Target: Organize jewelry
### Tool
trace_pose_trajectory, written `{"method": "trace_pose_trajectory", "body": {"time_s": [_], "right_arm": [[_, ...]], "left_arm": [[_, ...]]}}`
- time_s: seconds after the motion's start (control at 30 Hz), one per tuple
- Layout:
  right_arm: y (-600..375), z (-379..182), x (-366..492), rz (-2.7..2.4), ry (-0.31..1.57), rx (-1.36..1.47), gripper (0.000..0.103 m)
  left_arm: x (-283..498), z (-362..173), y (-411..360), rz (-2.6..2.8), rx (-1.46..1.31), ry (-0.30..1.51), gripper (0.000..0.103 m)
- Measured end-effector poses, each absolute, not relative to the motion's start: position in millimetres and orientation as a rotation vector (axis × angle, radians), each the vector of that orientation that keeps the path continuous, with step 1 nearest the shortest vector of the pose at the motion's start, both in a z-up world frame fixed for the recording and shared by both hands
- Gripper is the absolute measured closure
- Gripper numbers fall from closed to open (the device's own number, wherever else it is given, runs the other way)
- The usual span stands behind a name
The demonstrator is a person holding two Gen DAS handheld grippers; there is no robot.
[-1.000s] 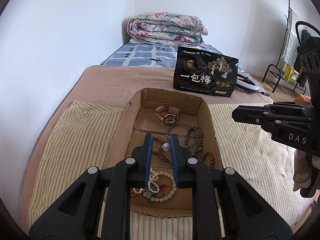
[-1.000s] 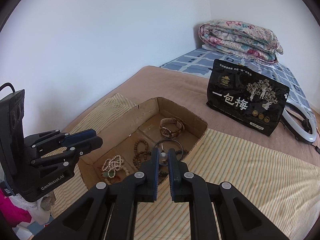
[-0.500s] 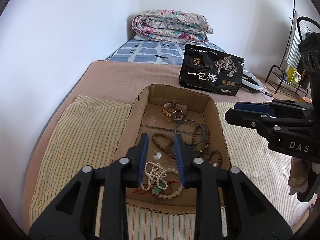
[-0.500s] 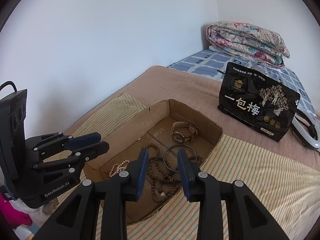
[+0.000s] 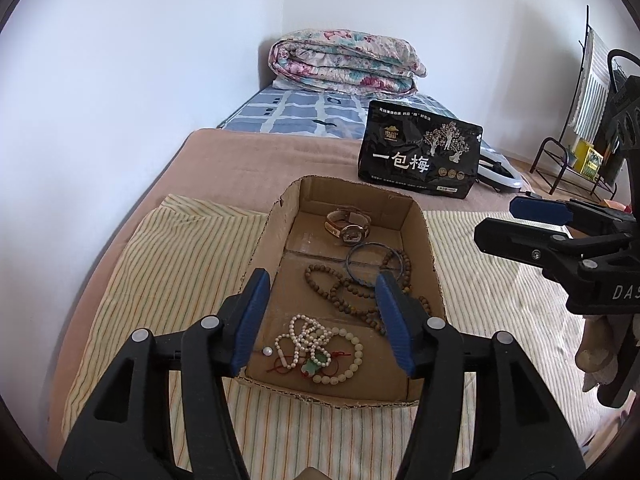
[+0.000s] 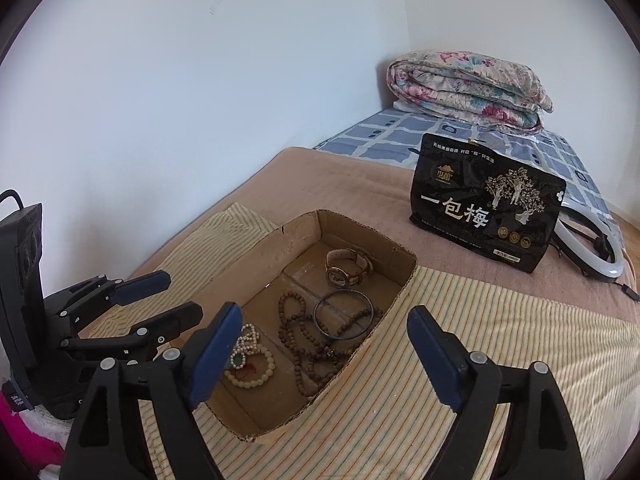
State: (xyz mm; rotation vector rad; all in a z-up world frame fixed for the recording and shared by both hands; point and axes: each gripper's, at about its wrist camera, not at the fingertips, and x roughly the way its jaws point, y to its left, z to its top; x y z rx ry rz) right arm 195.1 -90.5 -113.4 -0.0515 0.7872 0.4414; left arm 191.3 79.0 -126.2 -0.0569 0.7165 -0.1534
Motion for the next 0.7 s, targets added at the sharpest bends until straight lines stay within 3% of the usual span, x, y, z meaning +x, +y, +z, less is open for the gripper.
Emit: {"method": "trace_pose_trajectory", "body": {"time_s": [0.17, 0.23, 0.4, 0.6, 0.7], "right_arm": [[-94, -102, 177, 0.405, 0.769, -0.069, 0.002], [-95, -98, 168, 0.387, 0.752, -0.085, 0.0], [-100, -88, 151, 0.35, 0.726, -0.099, 0.0], [-110, -77, 134, 0.325, 0.68, -0.087, 0.0], [-115, -75, 127, 0.305, 0.662, -0.081, 0.0]], "left_arm": [[176, -115, 78, -0.145, -0.043, 0.703, 0.043], [167, -111, 76, -0.143, -0.027, 0.689, 0.032], [147, -100, 73, -0.13, -0.007, 0.67, 0.021], [125, -89, 66, -0.112, 0.024, 0.656, 0.019], [114, -83, 60, -0.104, 0.041, 0.644, 0.012]]}}
